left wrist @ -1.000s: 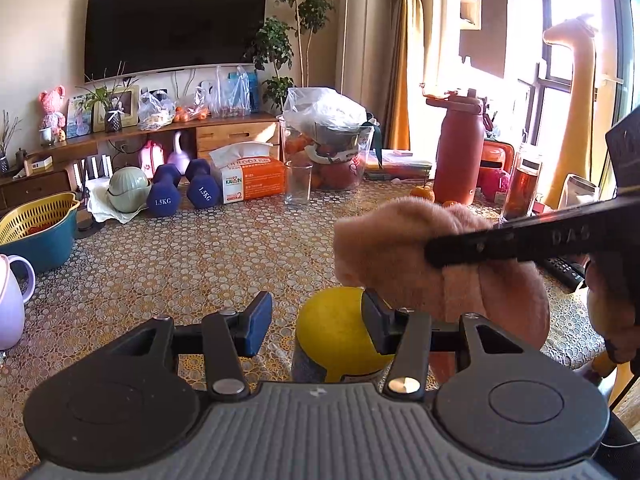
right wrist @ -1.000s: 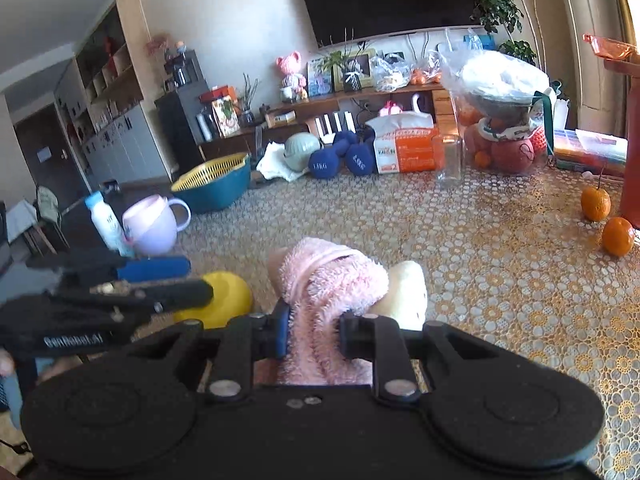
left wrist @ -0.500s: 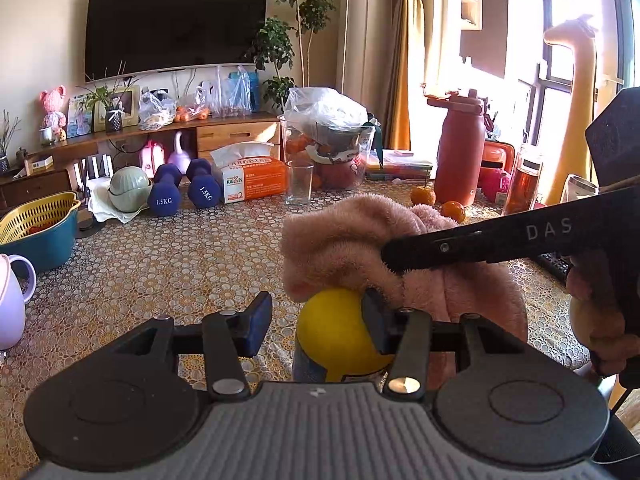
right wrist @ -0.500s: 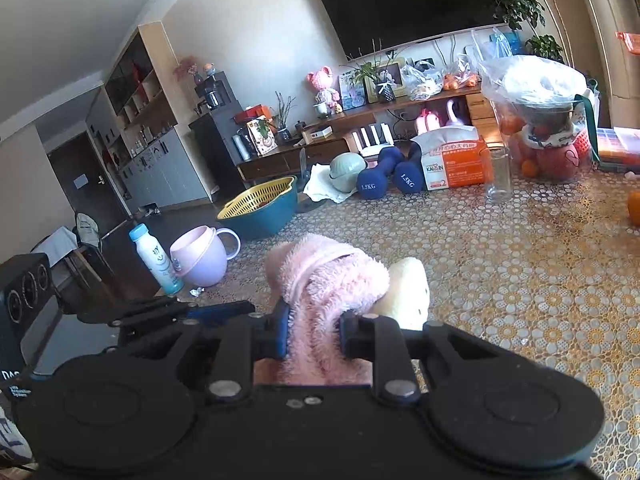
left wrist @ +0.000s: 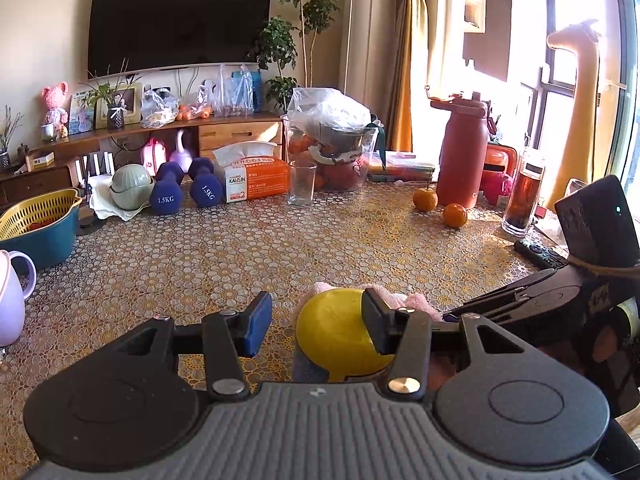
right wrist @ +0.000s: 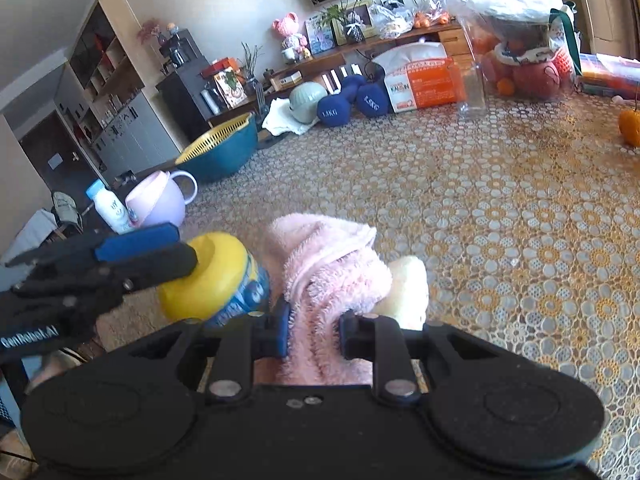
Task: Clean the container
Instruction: 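Wipe the canister side again with the towel in the right tool, then rub the pink towel over the yellow cap with the right tool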
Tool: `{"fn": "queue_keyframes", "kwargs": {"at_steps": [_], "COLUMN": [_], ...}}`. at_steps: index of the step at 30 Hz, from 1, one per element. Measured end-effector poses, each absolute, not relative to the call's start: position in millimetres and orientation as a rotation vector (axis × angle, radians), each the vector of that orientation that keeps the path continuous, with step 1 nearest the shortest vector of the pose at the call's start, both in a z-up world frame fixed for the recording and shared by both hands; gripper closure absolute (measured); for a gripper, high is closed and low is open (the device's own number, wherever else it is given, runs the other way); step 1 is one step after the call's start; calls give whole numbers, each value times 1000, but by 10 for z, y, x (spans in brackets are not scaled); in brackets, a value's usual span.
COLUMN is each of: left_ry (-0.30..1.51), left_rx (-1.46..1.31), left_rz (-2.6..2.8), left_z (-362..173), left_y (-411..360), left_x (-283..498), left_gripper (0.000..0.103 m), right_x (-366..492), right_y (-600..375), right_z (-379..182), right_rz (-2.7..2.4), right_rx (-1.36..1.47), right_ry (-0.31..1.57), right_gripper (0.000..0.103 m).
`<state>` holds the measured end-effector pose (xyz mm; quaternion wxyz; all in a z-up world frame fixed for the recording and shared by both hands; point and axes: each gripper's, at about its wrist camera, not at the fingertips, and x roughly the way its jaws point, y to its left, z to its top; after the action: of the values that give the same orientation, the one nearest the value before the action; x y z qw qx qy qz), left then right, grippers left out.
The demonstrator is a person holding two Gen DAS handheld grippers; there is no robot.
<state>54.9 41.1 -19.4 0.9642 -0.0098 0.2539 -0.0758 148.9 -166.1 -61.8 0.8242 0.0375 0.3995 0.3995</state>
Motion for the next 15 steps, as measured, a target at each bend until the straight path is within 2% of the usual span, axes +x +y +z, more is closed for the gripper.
{"fn": "queue_keyframes", "kwargs": {"at_steps": [3,11,15], "left_ry": [514,512,510], "left_rx": [-17,-12,-11], "left_rz": [-156,-151,-146], "left_z": [-195,-198,-203], "left_y": [400,384,382], "left_x": [546,555,556], "left_gripper": [54,54,54], "right_x": [1448,1434,1402], "right_y": [-1702,-1877,-1799], "right_z": [-555,29,110], "right_rz": [844,997,1043], "right_rx": [36,61,28], "right_ry": [822,679,655], "right_gripper": [82,82,82]}}
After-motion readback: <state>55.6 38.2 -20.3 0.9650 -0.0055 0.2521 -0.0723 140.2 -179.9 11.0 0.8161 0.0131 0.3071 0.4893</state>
